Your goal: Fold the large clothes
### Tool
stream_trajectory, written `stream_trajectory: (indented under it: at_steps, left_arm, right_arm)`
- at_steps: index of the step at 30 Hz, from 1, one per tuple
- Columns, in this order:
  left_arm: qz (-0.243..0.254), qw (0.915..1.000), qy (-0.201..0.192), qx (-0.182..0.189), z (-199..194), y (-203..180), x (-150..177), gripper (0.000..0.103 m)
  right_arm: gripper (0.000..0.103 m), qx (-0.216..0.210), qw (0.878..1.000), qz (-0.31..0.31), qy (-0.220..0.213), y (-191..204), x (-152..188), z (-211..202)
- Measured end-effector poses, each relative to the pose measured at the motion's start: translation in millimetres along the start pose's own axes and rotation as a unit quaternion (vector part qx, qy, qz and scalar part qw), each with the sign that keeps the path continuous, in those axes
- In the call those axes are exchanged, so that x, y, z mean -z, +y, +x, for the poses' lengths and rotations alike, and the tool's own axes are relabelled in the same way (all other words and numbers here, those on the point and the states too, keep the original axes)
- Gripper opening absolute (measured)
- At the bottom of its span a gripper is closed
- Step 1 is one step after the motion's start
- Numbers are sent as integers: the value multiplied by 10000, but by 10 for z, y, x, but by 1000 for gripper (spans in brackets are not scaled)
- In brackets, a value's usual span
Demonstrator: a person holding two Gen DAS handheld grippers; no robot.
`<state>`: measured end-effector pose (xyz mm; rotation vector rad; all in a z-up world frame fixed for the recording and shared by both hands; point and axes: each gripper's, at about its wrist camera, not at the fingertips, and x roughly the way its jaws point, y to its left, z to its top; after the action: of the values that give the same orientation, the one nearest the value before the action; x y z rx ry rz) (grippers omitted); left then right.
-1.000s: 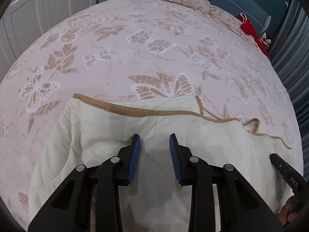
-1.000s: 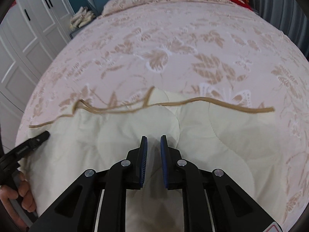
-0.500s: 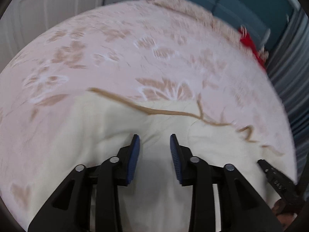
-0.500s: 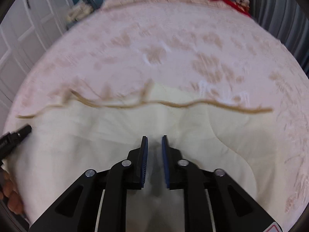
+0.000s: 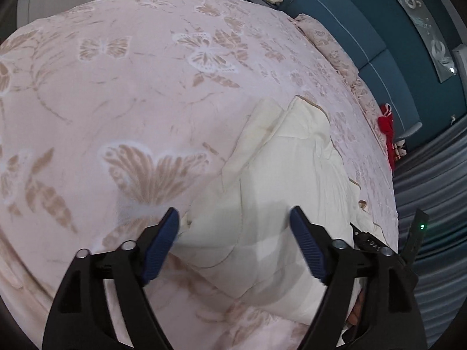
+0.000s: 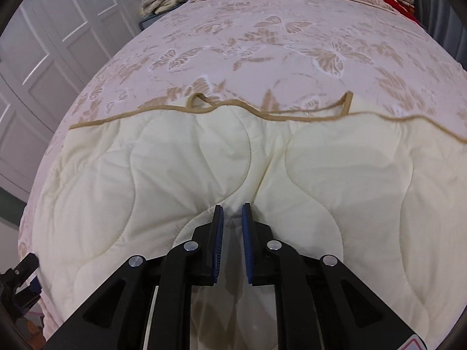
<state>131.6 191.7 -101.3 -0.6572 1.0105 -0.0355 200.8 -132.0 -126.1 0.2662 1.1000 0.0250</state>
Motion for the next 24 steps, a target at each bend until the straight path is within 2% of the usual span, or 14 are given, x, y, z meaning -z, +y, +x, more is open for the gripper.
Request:
stream_trajectory:
  at_steps: [1,2,5,7,8,9,10,12,13,14,16,19,20,24]
  left_arm:
    - [31,9999,24,94,59,-26,-16,94]
    - [65,9999,89,88,138,-49,-29,95]
    - [-55,9992,301,-255,279,-20,-30,93]
    - [-386,9991,143,-140,146,35,20,90]
    - [-527,9984,175,-94,125,63,51,90]
    - [-680,9969,387,110,180,97,94,90]
    - [-756,9954,536,223,242,117,126,91]
    - [-644,9970,418,134,271,67,164,91]
    - [-514,9977,412,135,283,-15,165,87]
    - [-470,9978,438,172,300,-66,152,73]
    - [-480,9972,518,250,312,-146,135,55]
    - [-310,9979,467,310,225,-247,117,37]
    - [-225,9983,441,321,179,-279,123,33]
    - [142,9988,256,384,-48,-478,165,25]
  right_arm:
    - [9,10,10000,-3,15,1,-4,24]
    - [9,19,10000,-10,27,1,-11,43]
    - [9,14,10000,-8,50,-11,-21,60]
    - [9,-6,10000,11,35,-17,-5,56]
    - [9,-9,10000,20,17,-13,12,57]
    - [9,2,10000,9,-7,-12,22,64]
    - [9,48,10000,-27,-34,4,29,71]
    - [9,150,9998,-93,-38,39,19,41]
    - [8,192,9998,-66,-59,52,12,-49]
    - [9,166,9998,-25,-96,60,32,-161]
    - [9,53,9997,-132,-199,75,154,-393]
    - [8,33,9996,-160,-244,-5,498,-715]
    - [6,-42,9998,-55,-202,-61,645,-800]
    - [3,-137,9999,81,-12,-166,1071,-883]
